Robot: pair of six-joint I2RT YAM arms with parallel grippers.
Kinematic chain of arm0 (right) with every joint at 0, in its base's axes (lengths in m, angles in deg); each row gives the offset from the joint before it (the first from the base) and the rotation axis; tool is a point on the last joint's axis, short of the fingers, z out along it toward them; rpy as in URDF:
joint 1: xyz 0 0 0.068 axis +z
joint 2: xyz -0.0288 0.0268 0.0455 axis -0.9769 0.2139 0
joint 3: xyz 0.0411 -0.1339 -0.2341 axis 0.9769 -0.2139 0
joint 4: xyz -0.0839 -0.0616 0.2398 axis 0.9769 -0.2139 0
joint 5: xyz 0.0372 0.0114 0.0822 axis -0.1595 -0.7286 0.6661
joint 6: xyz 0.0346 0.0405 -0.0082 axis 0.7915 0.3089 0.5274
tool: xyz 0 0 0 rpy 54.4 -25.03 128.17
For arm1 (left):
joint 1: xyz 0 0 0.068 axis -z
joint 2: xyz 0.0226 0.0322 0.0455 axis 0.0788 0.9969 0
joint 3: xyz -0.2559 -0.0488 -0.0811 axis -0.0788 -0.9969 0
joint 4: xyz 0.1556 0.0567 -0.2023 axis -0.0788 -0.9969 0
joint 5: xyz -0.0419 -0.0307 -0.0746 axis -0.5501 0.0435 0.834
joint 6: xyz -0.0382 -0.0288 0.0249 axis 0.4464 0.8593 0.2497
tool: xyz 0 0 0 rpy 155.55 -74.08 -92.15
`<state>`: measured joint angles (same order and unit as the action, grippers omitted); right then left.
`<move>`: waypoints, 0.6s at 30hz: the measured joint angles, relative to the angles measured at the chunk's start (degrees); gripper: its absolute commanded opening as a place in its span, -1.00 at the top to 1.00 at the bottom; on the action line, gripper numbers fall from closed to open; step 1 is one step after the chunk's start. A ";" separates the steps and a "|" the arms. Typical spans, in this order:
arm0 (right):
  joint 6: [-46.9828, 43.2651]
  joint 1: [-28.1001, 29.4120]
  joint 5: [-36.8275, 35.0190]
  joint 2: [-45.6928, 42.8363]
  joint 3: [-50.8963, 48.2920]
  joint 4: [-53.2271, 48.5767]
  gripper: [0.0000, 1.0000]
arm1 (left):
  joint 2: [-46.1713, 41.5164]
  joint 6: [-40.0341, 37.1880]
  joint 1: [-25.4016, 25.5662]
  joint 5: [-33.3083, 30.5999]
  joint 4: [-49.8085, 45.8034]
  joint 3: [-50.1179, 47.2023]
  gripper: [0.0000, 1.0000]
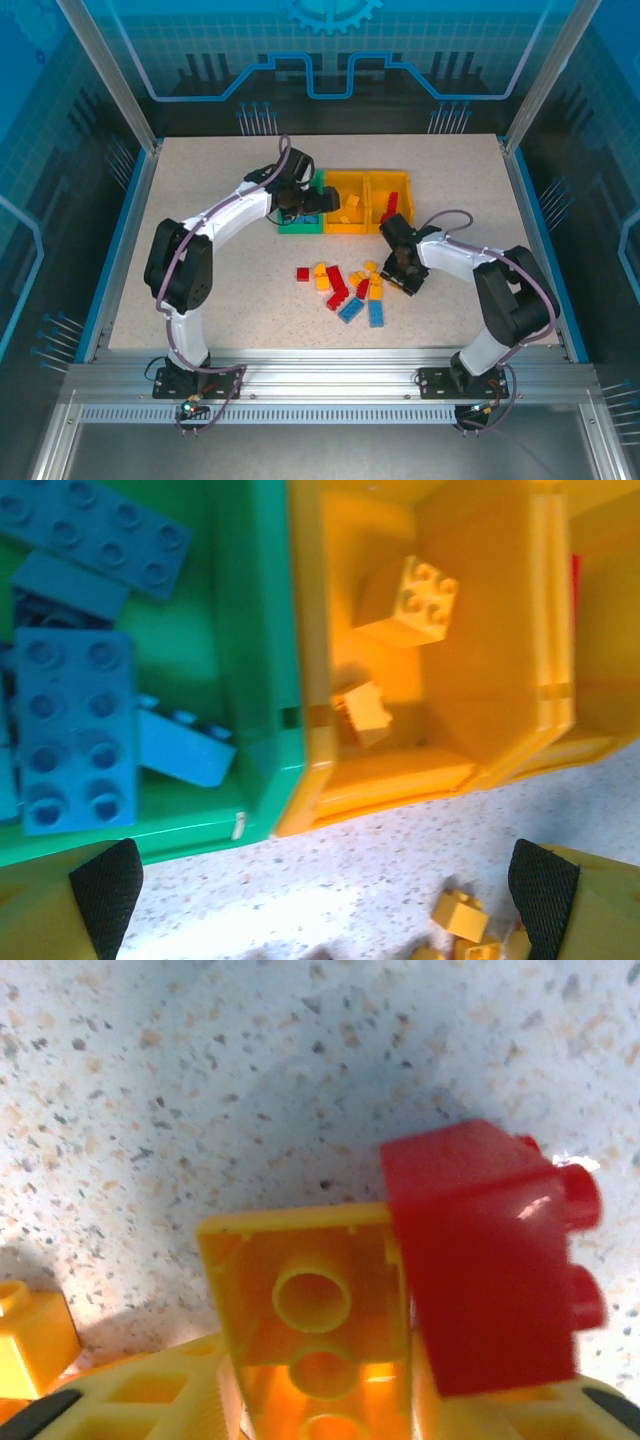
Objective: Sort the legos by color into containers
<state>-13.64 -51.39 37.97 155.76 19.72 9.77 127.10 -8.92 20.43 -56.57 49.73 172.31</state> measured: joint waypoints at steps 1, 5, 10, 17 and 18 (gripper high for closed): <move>-0.02 0.02 -0.09 0.31 0.59 -0.04 0.31 | -0.35 0.00 -0.35 0.00 0.07 -0.94 -0.97; -1.51 1.46 -1.62 0.35 5.16 -1.86 0.37 | -3.43 0.02 -2.14 0.00 0.52 -5.73 -0.97; -4.50 4.61 -2.34 0.33 13.88 -5.01 0.39 | -7.41 0.00 -3.76 -0.09 1.05 -10.32 -0.97; -12.87 5.38 -2.01 5.68 32.26 -7.48 0.38 | -11.50 0.00 -3.78 -0.42 1.70 -17.97 -0.98; -14.23 5.22 -1.73 7.69 35.21 -7.69 0.37 | -11.69 0.02 -3.78 -0.52 1.70 -18.69 -0.98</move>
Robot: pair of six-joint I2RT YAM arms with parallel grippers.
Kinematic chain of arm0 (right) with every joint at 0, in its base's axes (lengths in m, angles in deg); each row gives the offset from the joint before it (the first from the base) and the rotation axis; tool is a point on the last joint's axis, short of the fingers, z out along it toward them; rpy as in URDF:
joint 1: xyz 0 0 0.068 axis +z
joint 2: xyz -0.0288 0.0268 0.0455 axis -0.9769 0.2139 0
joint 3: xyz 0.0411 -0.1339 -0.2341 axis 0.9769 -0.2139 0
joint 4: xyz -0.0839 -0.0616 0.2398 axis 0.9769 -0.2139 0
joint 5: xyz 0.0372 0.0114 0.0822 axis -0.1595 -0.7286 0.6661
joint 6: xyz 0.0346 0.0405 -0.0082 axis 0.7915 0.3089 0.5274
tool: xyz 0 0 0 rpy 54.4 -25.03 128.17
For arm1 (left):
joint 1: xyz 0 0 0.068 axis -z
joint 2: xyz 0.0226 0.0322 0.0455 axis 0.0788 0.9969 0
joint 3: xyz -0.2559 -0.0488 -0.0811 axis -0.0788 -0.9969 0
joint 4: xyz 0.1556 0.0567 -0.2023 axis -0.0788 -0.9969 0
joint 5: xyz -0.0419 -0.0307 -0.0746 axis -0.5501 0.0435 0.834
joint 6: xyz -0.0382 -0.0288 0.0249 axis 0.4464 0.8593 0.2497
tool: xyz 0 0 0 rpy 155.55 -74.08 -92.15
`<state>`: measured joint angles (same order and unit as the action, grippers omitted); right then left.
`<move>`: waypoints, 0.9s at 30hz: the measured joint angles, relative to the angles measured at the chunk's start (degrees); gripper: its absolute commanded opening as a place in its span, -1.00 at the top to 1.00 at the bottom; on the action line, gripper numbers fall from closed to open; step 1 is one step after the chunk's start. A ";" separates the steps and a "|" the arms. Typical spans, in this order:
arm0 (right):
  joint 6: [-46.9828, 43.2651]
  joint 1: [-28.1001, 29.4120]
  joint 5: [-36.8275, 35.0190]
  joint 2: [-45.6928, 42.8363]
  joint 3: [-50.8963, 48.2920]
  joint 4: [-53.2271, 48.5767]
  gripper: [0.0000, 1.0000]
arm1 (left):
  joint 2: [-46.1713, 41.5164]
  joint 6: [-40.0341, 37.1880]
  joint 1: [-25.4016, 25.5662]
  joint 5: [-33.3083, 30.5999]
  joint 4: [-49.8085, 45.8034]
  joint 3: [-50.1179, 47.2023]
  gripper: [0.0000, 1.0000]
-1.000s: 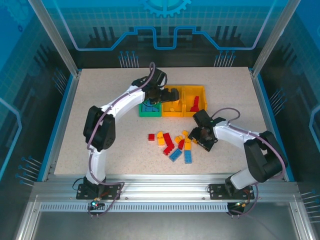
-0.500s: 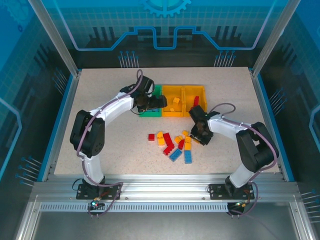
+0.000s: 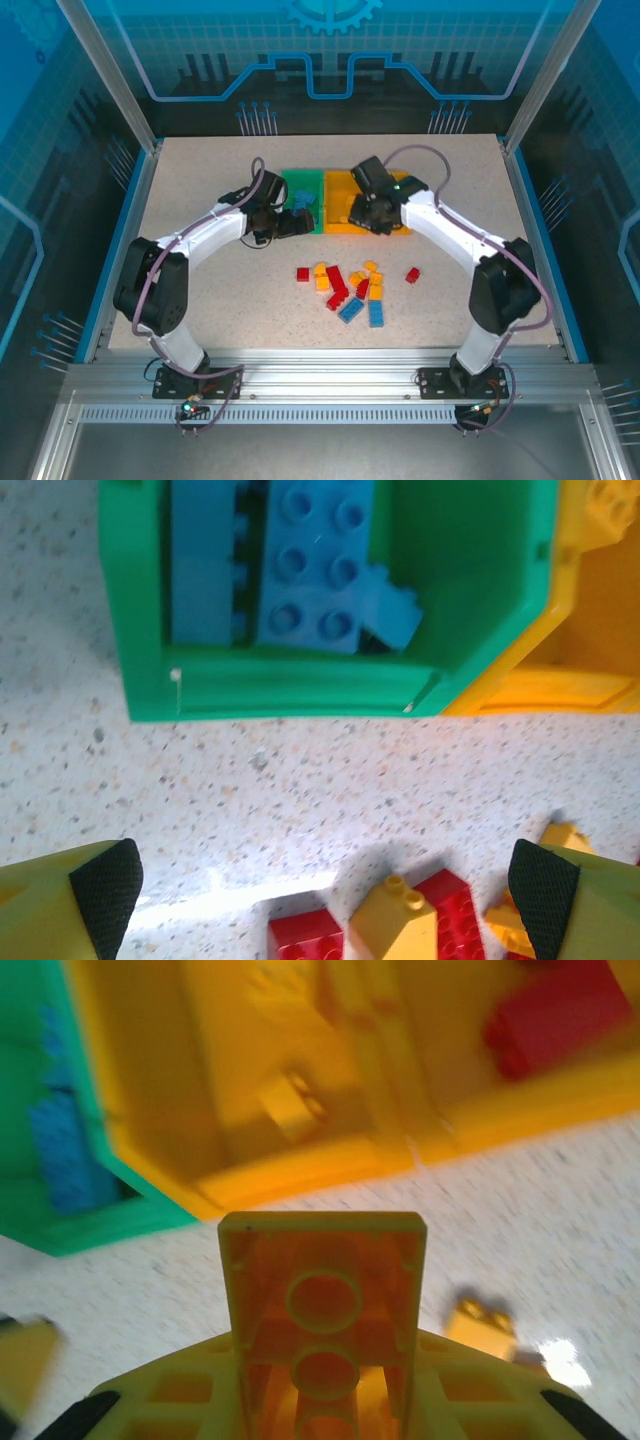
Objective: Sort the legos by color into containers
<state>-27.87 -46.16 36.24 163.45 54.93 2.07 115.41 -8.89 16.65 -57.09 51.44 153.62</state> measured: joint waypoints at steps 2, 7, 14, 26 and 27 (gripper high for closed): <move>-2.97 -0.39 0.59 5.20 6.75 -0.72 0.37 | -0.63 0.15 0.00 -0.28 0.04 -1.97 -0.98; -8.52 -2.29 2.58 18.25 20.79 -3.76 0.37 | -3.85 1.29 0.09 -0.04 0.35 -6.97 -0.98; -11.78 -5.73 4.76 25.51 25.86 -7.06 0.01 | -8.59 2.16 3.91 -0.13 0.48 -9.79 -0.97; -15.43 -6.40 8.46 24.17 26.10 -6.86 -0.63 | -14.19 1.77 21.03 -0.13 0.28 -13.40 -0.97; -15.61 -6.40 8.61 22.97 24.52 -6.64 -0.64 | -14.23 1.18 22.75 -0.09 0.26 -13.70 -0.97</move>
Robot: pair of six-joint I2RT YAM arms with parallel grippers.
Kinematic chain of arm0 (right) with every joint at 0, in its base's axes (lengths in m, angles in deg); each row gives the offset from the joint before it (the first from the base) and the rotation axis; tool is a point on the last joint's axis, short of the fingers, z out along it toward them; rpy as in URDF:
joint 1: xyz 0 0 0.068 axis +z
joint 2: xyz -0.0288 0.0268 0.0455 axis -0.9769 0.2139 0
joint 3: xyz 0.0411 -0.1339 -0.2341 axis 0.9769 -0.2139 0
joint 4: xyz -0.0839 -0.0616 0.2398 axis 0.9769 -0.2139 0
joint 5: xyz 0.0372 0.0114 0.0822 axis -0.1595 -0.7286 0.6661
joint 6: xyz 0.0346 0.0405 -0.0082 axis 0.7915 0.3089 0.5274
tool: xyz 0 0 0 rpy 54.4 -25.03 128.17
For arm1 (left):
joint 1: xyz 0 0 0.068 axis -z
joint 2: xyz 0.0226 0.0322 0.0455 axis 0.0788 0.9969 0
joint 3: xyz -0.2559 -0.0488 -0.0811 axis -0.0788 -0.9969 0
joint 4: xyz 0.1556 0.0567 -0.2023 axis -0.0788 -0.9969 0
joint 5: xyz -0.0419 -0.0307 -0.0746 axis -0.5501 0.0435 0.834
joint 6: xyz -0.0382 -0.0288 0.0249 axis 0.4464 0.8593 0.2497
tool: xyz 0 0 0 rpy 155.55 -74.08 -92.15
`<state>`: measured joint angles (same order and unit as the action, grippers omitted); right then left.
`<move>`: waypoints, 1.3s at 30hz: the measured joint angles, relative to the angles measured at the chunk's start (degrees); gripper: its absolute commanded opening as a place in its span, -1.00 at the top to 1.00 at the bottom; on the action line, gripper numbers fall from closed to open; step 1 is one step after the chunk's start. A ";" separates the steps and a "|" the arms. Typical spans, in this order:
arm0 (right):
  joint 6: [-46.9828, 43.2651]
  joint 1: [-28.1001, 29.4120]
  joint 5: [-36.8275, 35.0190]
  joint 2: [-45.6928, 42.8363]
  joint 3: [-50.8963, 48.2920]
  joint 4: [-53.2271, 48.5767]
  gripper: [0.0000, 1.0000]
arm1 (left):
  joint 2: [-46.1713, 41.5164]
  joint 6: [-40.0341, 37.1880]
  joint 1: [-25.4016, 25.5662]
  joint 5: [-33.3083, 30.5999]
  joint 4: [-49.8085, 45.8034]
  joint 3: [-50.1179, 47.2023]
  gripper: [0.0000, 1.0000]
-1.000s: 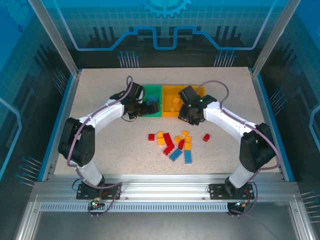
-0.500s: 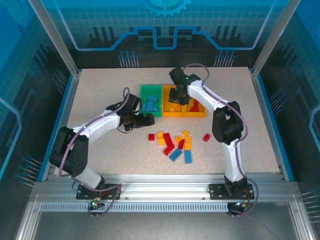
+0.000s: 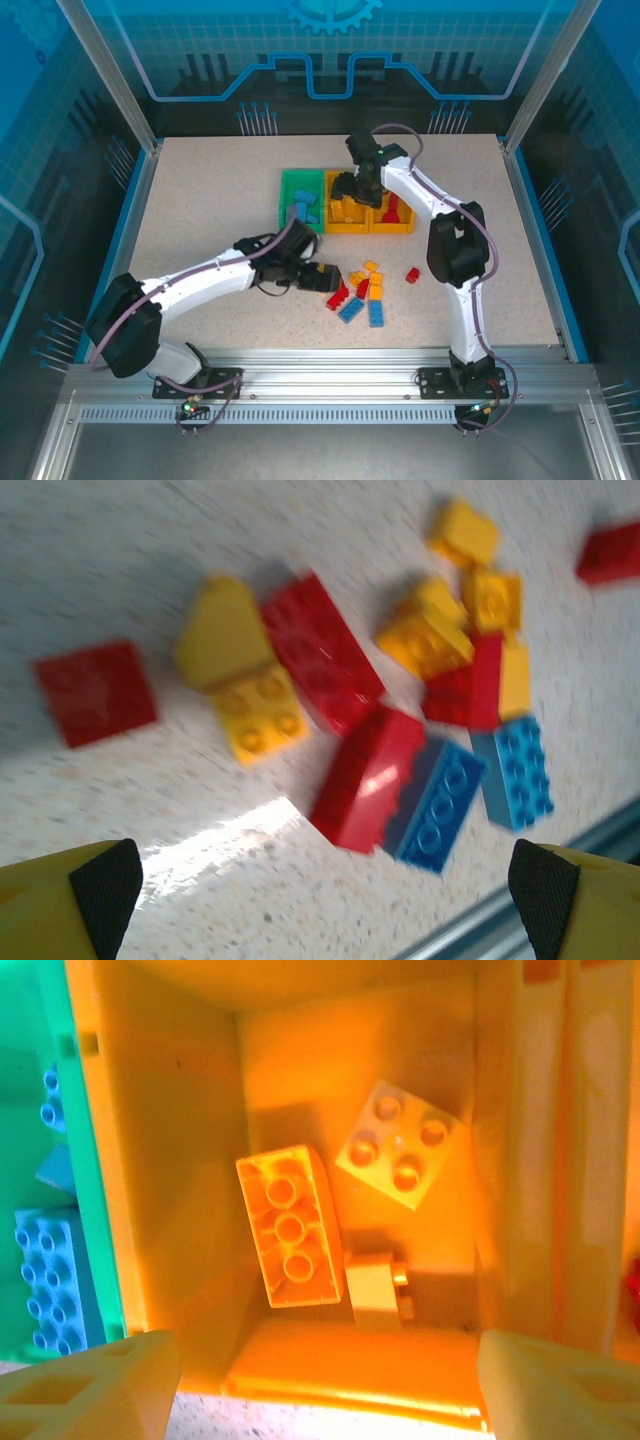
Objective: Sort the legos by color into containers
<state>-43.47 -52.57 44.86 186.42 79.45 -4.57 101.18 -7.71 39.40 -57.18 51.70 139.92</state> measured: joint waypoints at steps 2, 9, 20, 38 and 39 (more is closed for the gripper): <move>-0.52 0.00 0.20 -3.67 -4.35 0.79 -0.67 | 0.00 -1.60 3.72 -0.02 -0.04 -0.79 -0.97; -1.88 -1.97 0.42 -20.70 -21.40 4.11 -0.68 | 1.46 -5.92 11.39 -0.26 0.61 -1.33 -0.96; -1.62 -9.40 0.48 -35.04 -39.17 6.67 -0.70 | 12.26 -9.20 17.33 -0.76 2.29 0.37 -0.92; -0.94 -12.20 0.61 -43.65 -45.20 7.82 -0.72 | 20.92 -9.20 17.16 -9.90 2.71 8.15 -0.84; -0.92 -12.46 0.59 -44.04 -45.46 7.82 -0.72 | 21.07 -9.18 17.16 -10.14 2.64 8.39 -0.80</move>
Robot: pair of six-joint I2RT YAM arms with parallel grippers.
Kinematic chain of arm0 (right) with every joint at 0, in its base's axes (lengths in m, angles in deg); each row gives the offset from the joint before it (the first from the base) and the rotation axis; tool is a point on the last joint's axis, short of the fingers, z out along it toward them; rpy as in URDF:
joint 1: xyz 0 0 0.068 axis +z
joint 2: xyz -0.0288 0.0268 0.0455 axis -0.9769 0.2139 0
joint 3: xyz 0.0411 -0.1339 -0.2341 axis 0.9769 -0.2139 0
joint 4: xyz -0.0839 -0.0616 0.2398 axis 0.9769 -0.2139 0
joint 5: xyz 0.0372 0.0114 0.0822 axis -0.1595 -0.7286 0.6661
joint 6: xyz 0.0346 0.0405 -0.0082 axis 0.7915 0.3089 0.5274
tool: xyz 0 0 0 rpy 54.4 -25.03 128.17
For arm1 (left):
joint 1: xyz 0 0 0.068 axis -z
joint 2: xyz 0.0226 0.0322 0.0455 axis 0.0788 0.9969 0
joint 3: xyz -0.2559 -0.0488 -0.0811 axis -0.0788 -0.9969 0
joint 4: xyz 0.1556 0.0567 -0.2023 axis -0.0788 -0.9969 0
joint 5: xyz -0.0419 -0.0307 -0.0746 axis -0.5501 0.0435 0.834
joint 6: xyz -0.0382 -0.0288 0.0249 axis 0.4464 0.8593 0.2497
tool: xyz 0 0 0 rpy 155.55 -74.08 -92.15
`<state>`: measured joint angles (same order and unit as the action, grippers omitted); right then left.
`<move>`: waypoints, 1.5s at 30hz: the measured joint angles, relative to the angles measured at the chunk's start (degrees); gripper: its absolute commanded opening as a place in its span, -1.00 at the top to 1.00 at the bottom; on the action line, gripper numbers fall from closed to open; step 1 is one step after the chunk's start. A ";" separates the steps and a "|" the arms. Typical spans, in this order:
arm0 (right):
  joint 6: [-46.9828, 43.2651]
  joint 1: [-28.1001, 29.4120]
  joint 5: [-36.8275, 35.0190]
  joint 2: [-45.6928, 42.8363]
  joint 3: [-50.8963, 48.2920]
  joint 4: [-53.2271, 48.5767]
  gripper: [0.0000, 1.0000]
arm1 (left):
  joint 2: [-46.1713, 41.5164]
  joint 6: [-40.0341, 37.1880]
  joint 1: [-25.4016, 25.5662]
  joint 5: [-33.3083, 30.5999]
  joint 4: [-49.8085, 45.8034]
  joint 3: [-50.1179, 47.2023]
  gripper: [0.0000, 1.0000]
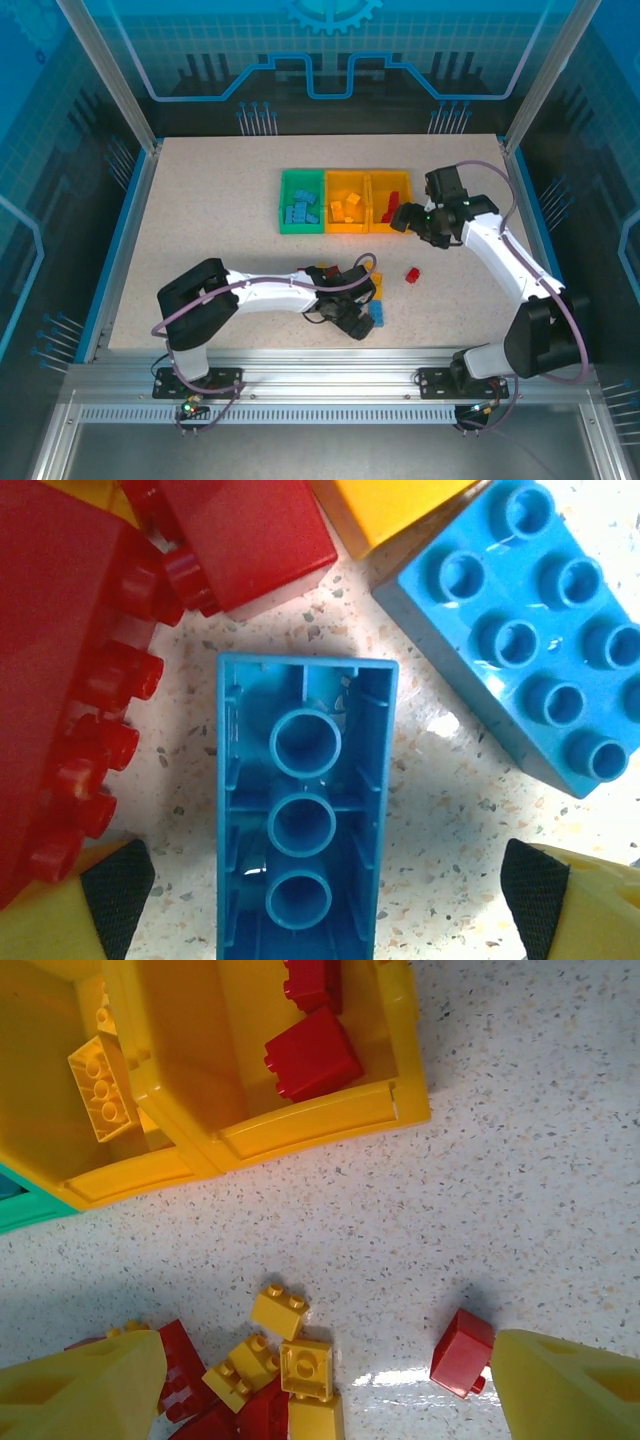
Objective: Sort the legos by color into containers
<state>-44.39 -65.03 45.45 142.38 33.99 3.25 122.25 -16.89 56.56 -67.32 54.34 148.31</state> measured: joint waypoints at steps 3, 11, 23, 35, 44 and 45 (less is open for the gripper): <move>0.15 -0.52 0.00 -0.90 -0.61 -0.02 -0.73 | 0.96 -0.26 -0.22 -0.72 -0.02 1.11 -0.63; 0.20 -1.84 0.00 -2.78 -2.32 -0.17 -0.76 | 1.31 -0.76 -0.37 -0.94 0.31 0.98 -0.02; 0.76 -2.16 -0.17 -4.22 -7.54 0.31 -0.69 | -6.95 0.13 -0.55 -0.92 -0.61 -3.61 0.24; 5.66 13.09 -4.57 -16.00 -21.84 1.81 -0.67 | -20.22 -1.01 -12.70 -2.05 -4.81 -1.53 0.22; 10.36 23.80 -7.74 -15.74 -28.98 5.92 -0.68 | -7.28 -4.96 -30.64 2.32 -5.07 14.60 0.24; 10.97 25.00 -8.22 -15.19 -29.07 6.47 -0.68 | -4.87 -5.38 -31.91 2.93 -5.05 16.17 0.24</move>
<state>-33.42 -40.02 37.23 127.19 4.92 9.72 117.38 -22.27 24.65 -64.39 49.29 164.48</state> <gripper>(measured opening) 0.838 0.386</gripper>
